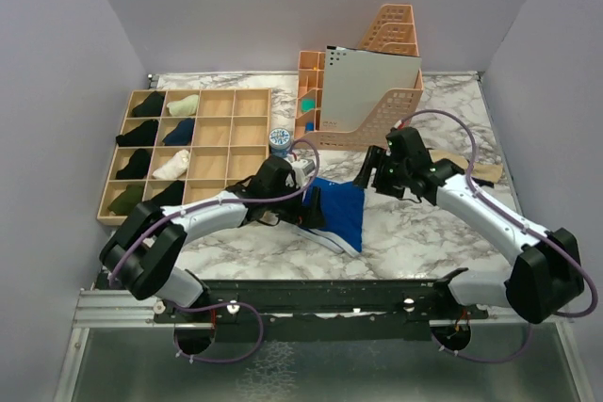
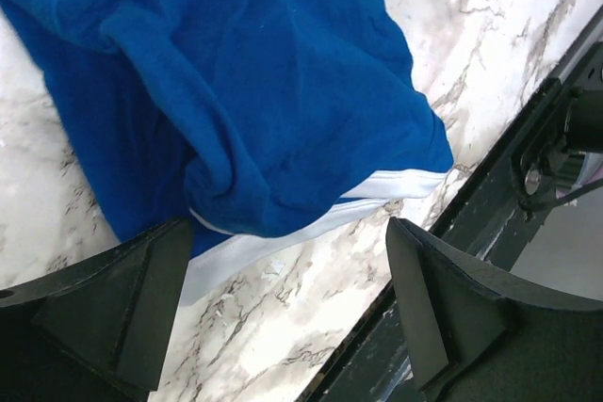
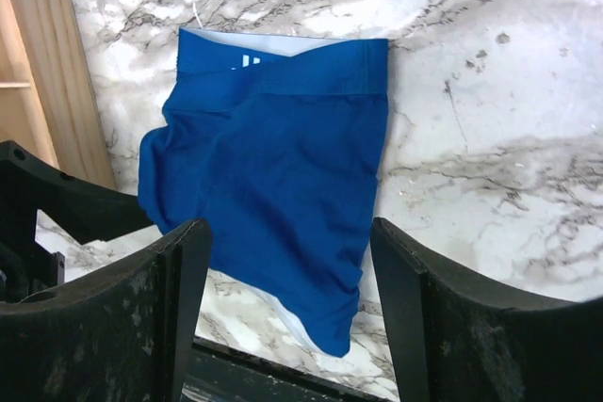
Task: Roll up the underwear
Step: Fold the underwear at the center of the board.
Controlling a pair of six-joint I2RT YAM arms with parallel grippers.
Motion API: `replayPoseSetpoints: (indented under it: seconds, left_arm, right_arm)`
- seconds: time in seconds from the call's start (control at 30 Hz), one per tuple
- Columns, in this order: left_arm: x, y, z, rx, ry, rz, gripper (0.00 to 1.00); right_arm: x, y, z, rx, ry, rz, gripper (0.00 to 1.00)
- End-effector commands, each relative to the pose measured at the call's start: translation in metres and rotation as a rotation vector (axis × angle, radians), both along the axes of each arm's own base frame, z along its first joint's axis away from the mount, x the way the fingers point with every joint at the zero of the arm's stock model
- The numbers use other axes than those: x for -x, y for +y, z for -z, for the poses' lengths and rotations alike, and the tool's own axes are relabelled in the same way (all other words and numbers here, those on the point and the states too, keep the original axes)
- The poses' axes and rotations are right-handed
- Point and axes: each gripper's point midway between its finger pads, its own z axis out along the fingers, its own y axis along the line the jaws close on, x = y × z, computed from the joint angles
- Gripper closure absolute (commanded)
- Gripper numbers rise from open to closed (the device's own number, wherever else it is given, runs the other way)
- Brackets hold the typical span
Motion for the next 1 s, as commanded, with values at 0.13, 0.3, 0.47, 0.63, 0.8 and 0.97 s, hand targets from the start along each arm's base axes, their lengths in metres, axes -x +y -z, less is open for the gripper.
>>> replayPoseSetpoints:
  seconds: [0.13, 0.3, 0.47, 0.63, 0.8, 0.97]
  left_arm:
    - [0.0, -0.022, -0.011, 0.084, -0.068, 0.17, 0.12]
    - [0.007, -0.024, -0.005, 0.092, -0.031, 0.21, 0.17]
    - [0.008, -0.019, 0.001, 0.05, -0.009, 0.19, 0.3]
    - [0.007, -0.014, -0.003, 0.025, 0.002, 0.156, 0.52]
    - [0.007, -0.015, -0.02, 0.027, 0.059, 0.105, 0.83]
    - [0.006, -0.007, -0.035, -0.054, 0.13, 0.052, 0.99]
  right_arm:
    - [-0.013, 0.014, 0.0, 0.014, 0.021, -0.094, 0.28]
    - [-0.015, 0.018, 0.003, 0.015, 0.036, -0.123, 0.28]
    - [-0.016, 0.032, 0.005, -0.029, 0.051, -0.192, 0.29]
    - [-0.015, 0.05, 0.012, -0.078, 0.09, -0.277, 0.36]
    - [-0.017, 0.054, 0.021, -0.074, 0.12, -0.303, 0.4]
    - [-0.015, 0.057, 0.024, -0.093, 0.135, -0.314, 0.42]
